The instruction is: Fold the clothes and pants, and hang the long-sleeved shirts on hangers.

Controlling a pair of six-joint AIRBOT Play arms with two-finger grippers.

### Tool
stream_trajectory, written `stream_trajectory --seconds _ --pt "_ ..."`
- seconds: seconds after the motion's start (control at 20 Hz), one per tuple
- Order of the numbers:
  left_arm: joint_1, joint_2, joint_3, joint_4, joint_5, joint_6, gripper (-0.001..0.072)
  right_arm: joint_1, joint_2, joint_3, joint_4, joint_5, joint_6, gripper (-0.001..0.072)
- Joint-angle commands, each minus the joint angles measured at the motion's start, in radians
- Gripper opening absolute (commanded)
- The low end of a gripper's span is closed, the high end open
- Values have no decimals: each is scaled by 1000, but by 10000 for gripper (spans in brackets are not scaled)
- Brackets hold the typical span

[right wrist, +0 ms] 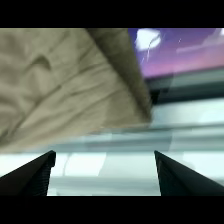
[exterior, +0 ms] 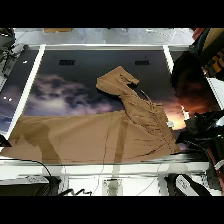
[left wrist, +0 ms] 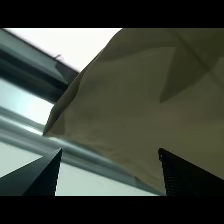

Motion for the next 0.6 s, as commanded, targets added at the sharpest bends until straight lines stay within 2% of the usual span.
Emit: stream_trajectory --seconds 0.0,0.1,0.2,0.3,0.4,0.5,0.55 --pt "-27 -4 14 -97 8 0 700 0 0 6 -1 -182 3 682" --pt "-66 -3 39 -180 8 0 700 0 0 44 0 -328 53 680" --pt "-120 -3 71 -215 5 0 700 -1 -27 108 0 -439 121 612" --pt "-180 -3 101 -216 8 8 700 -1 -126 214 15 -400 126 584" --pt "-238 -3 123 -229 19 8 700 -1 -263 324 94 -279 19 546" --pt "-290 -3 128 -299 33 8 700 -1 -402 400 269 -96 -211 481" --pt "-317 -3 128 -348 32 9 700 -1 -456 412 330 -50 -268 481"
